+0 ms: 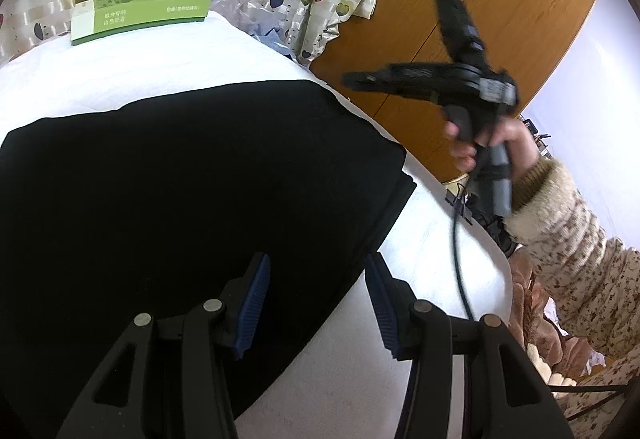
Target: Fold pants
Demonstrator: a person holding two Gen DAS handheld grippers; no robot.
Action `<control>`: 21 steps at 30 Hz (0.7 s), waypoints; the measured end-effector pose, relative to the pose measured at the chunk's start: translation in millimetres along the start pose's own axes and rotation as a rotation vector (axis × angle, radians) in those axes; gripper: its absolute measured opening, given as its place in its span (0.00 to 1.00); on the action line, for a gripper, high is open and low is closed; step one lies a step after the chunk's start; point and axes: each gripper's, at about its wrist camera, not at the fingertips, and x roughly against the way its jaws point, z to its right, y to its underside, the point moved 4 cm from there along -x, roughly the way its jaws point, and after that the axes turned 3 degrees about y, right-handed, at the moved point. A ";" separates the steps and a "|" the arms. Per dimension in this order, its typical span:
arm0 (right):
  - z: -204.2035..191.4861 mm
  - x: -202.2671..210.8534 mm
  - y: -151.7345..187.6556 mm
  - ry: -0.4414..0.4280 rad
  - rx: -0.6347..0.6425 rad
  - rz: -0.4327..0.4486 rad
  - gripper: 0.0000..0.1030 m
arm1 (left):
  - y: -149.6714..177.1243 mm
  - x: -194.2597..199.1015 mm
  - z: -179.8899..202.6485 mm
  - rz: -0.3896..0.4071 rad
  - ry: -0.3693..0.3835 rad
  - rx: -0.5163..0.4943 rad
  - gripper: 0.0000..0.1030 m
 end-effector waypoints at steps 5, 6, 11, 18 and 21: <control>-2.3 11.6 38.0 -0.007 -0.007 -0.030 0.18 | 8.2 7.6 0.3 0.000 -0.041 -0.016 0.51; -2.5 12.3 43.6 -0.004 -0.012 -0.035 0.18 | 10.2 9.1 0.2 -0.003 -0.060 -0.023 0.51; -7.6 15.1 53.7 0.000 -0.016 -0.034 0.18 | 19.2 16.8 0.9 -0.019 -0.162 -0.065 0.51; -11.3 26.7 51.4 -0.040 -0.024 -0.005 0.02 | 29.0 18.9 5.7 -0.042 -0.299 -0.149 0.50; -12.3 37.1 45.0 -0.075 -0.047 0.030 0.02 | 30.7 18.4 5.3 -0.050 -0.329 -0.170 0.50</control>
